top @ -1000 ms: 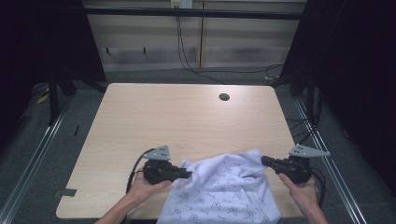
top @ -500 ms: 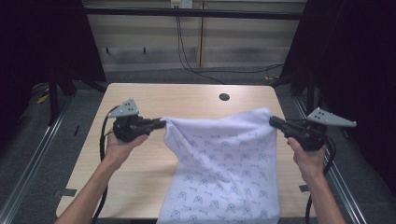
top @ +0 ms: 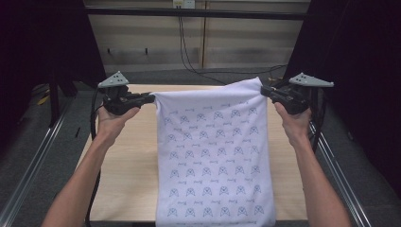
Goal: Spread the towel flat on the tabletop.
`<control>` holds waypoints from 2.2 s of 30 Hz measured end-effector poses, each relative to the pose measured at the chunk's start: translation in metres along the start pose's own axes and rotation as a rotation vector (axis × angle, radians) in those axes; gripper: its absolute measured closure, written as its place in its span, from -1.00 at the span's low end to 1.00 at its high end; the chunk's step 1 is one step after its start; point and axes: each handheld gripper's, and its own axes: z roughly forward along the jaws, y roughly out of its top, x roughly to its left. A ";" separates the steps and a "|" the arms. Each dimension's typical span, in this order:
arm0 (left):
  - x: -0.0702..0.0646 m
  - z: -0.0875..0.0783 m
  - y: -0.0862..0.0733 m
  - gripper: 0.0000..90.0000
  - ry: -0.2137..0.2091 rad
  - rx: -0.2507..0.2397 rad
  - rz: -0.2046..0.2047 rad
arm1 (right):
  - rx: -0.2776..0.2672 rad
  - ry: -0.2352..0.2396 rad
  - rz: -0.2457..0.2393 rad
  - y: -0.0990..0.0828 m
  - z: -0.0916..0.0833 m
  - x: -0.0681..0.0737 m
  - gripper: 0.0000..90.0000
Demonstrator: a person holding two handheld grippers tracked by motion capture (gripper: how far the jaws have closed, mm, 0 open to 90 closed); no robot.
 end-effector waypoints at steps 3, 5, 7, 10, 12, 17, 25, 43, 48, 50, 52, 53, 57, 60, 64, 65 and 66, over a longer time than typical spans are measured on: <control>0.007 0.009 -0.018 0.53 0.039 0.038 -0.055 | 0.077 -0.053 0.023 -0.017 0.018 -0.016 0.93; 0.015 0.010 -0.031 0.50 0.039 0.030 -0.110 | 0.139 -0.084 0.050 -0.034 0.026 -0.028 0.74; 0.020 0.011 -0.045 0.46 0.059 0.038 -0.146 | 0.181 -0.107 0.079 -0.052 0.028 -0.039 0.61; 0.019 0.018 -0.066 0.46 0.023 0.062 -0.178 | 0.195 -0.109 0.114 -0.070 0.022 -0.046 0.61; 0.009 0.024 -0.077 0.45 -0.004 0.104 -0.146 | 0.201 -0.089 0.111 -0.079 0.016 -0.044 0.58; -0.028 0.034 -0.099 0.49 -0.116 0.163 -0.096 | 0.230 0.021 0.090 -0.103 -0.003 -0.021 0.45; -0.074 0.067 -0.149 0.48 -0.225 0.355 -0.018 | 0.399 0.182 -0.006 -0.159 -0.011 0.031 0.48; -0.106 0.045 -0.174 0.71 -0.314 0.421 0.006 | 0.554 0.224 -0.051 -0.202 -0.054 0.067 0.78; -0.103 0.037 -0.169 0.59 -0.319 0.399 -0.015 | 0.560 0.255 -0.060 -0.205 -0.066 0.077 0.69; -0.085 0.039 -0.158 0.52 -0.283 0.327 -0.068 | 0.531 0.253 -0.051 -0.201 -0.064 0.075 0.67; -0.068 0.042 -0.148 0.48 -0.232 0.262 -0.115 | 0.498 0.244 -0.041 -0.197 -0.060 0.072 0.65; -0.060 0.045 -0.143 0.44 -0.217 0.243 -0.133 | 0.487 0.243 -0.044 -0.195 -0.057 0.071 0.64; -0.039 0.063 -0.137 0.20 -0.163 0.222 -0.205 | 0.481 0.236 -0.048 -0.193 -0.051 0.071 0.61; -0.035 0.078 -0.138 0.13 -0.147 0.246 -0.213 | 0.476 0.229 -0.052 -0.192 -0.051 0.071 0.59; -0.042 0.091 -0.135 0.79 -0.154 0.267 -0.146 | 0.462 0.219 -0.049 -0.190 -0.055 0.070 0.56; -0.042 0.092 -0.132 0.89 -0.158 0.256 -0.149 | 0.456 0.219 -0.053 -0.190 -0.055 0.069 0.56; -0.041 0.093 -0.129 0.91 -0.156 0.245 -0.143 | 0.455 0.222 -0.053 -0.190 -0.055 0.069 0.56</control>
